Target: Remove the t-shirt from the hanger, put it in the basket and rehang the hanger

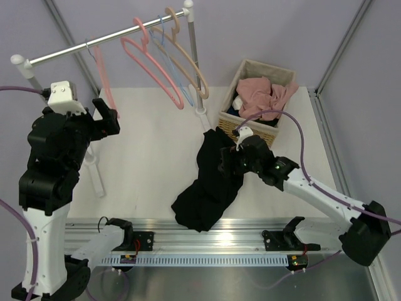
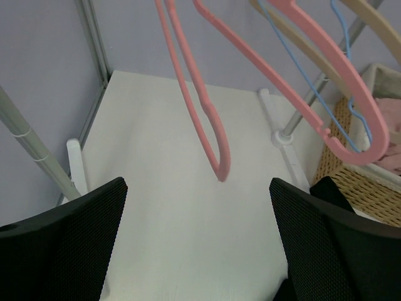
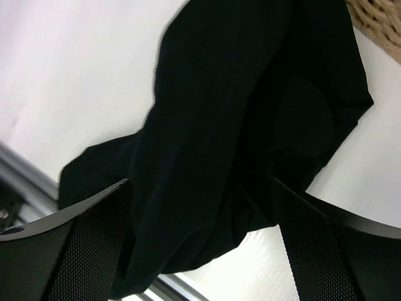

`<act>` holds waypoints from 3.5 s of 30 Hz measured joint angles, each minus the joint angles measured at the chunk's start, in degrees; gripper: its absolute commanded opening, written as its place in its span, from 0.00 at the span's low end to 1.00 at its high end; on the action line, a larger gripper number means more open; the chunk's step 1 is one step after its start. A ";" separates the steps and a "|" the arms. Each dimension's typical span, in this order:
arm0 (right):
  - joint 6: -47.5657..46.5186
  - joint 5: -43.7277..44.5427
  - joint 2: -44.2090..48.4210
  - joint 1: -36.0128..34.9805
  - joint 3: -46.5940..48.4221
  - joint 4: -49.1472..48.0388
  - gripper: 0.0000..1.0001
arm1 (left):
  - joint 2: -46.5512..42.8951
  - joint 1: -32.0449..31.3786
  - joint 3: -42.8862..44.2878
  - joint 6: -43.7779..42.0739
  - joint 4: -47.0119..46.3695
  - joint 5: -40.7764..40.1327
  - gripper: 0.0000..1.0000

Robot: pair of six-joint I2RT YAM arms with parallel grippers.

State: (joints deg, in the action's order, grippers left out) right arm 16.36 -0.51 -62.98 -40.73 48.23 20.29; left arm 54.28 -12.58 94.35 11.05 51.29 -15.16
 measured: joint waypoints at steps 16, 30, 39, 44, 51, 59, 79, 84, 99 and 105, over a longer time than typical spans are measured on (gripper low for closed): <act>10.78 5.01 -23.10 -4.55 -4.04 -10.69 0.99 | -13.18 0.07 -9.79 7.13 -2.89 33.31 0.99; 17.86 11.41 -34.73 -7.74 -3.85 -29.70 0.00 | -15.47 0.07 -21.75 8.39 -8.20 50.36 0.99; 16.70 13.20 -18.78 -7.82 0.70 -5.25 0.00 | -19.17 0.07 -21.33 8.48 -8.20 52.68 0.99; 13.44 20.09 -7.80 -7.91 16.22 9.22 0.00 | -20.06 0.07 -21.55 8.48 -7.41 52.68 0.99; 5.29 37.55 2.03 -7.82 32.09 16.00 0.00 | -24.92 0.07 -21.99 9.31 -7.26 51.54 0.99; -15.23 48.24 5.40 -4.20 34.40 0.83 0.00 | -32.74 0.07 -27.78 16.31 -12.48 51.21 0.99; -16.59 39.17 -39.43 20.35 69.59 2.38 0.00 | -36.54 0.07 -35.63 17.92 -14.75 52.33 0.99; -13.81 36.22 -48.11 23.61 70.18 1.84 0.00 | -38.34 0.07 -35.91 17.27 -14.69 52.26 0.99; 1.84 20.17 -68.15 33.51 73.11 3.13 0.00 | -38.97 0.07 -38.47 16.85 -15.19 51.87 0.99; 2.69 8.07 -74.77 33.68 79.58 3.69 0.00 | -38.97 0.07 -38.47 16.83 -15.47 51.82 0.99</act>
State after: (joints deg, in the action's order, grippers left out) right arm 19.05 7.55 -137.75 -7.05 127.81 23.99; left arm 15.31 -12.51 55.88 27.88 35.81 36.67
